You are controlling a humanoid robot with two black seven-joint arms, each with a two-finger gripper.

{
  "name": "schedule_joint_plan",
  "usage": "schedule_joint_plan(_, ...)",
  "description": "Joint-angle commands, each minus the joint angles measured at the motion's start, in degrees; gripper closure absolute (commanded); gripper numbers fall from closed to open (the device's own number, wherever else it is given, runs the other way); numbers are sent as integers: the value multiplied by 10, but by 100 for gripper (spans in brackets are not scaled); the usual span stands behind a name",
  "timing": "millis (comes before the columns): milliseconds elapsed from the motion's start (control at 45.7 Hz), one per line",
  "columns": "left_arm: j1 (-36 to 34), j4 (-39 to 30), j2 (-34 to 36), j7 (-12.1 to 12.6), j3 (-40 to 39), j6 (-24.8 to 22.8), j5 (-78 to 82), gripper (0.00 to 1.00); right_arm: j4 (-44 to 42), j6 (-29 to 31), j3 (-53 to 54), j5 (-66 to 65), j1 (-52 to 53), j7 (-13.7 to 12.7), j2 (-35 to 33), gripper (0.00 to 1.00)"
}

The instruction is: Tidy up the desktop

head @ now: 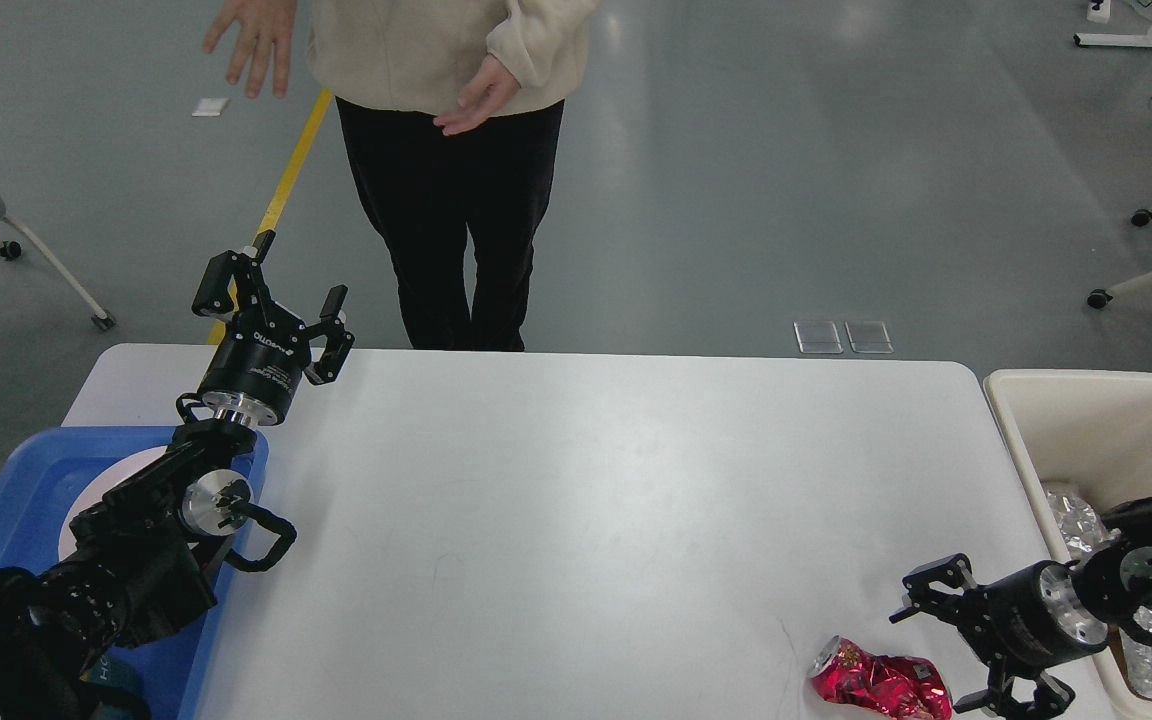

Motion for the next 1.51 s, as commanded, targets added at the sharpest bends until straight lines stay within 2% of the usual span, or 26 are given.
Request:
schedule_joint_plan(0, 0, 0, 0, 0, 0, 0, 0, 3, 1, -6, -4, 59, 0, -4, -5, 0)
schedule_joint_plan(263, 0, 0, 0, 0, 0, 0, 0, 4, 1, -40, -24, 171, -14, -7, -18, 0)
schedule_joint_plan(525, 0, 0, 1, 0, 0, 0, 0, 3, 29, -41, -37, 171, -15, -51, -52, 1)
schedule_joint_plan(1050, 0, 0, 0, 0, 0, 0, 0, 4, 51, -44, -34, 207, -20, -52, -63, 1)
schedule_joint_plan(1488, 0, 0, 0, 0, 0, 0, 0, 3, 59, -44, -24, 221, -30, -51, -12, 1)
